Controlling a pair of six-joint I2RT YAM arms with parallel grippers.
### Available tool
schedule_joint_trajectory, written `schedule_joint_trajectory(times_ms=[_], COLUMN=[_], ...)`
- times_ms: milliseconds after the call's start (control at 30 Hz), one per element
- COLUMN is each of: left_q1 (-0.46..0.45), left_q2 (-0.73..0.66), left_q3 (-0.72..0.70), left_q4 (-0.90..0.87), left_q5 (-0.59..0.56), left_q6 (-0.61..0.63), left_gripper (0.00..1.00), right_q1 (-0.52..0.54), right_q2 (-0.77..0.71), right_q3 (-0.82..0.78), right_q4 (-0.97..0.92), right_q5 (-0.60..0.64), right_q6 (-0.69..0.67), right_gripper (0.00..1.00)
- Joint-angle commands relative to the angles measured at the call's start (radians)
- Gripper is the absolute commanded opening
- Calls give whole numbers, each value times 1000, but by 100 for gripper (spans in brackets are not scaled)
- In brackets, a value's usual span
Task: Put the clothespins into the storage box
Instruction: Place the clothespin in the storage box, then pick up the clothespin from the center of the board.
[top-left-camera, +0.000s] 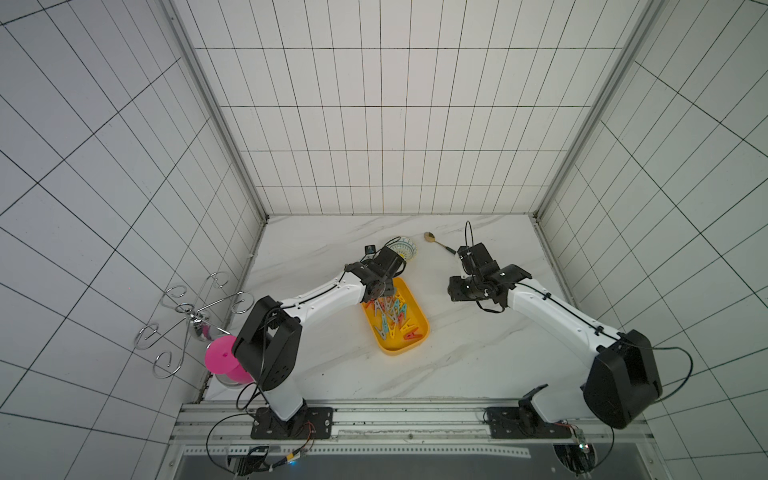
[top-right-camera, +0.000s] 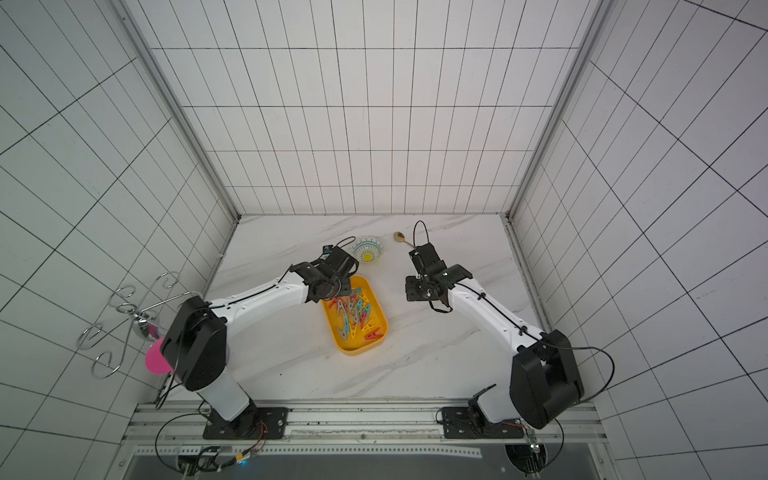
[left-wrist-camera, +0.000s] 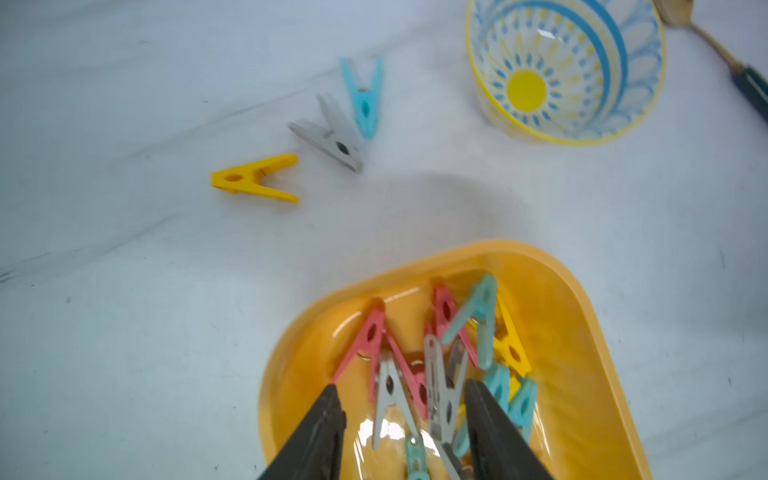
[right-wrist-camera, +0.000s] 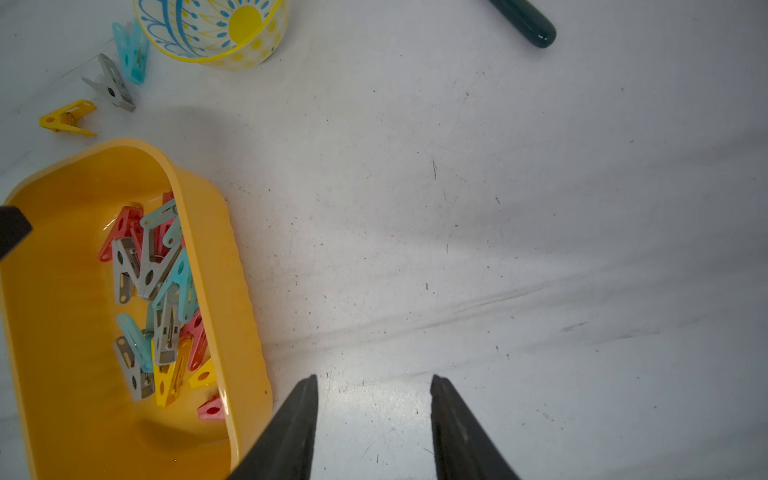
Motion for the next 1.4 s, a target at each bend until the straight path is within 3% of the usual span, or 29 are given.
schedule_joint_trajectory(times_ms=[0, 333, 667, 1067, 1367], left_q1=[87, 230, 242, 249, 263], left_q2=[-5, 164, 296, 356, 345], left_q3=[15, 80, 133, 156, 132], left_q4=[10, 52, 76, 57, 56], left_q5=[-25, 13, 28, 19, 21], left_q6=[-49, -71, -79, -76, -60], left_gripper=[52, 52, 53, 52, 43], right_q1=[-8, -7, -6, -6, -6], right_q2=[16, 38, 45, 50, 46], right_q3=[27, 35, 28, 25, 22], right_q4=[-21, -25, -18, -15, -15], right_q5=[-13, -30, -37, -42, -42], right_q6=[-12, -26, -37, -47, -45], right_gripper=[48, 48, 48, 48, 48])
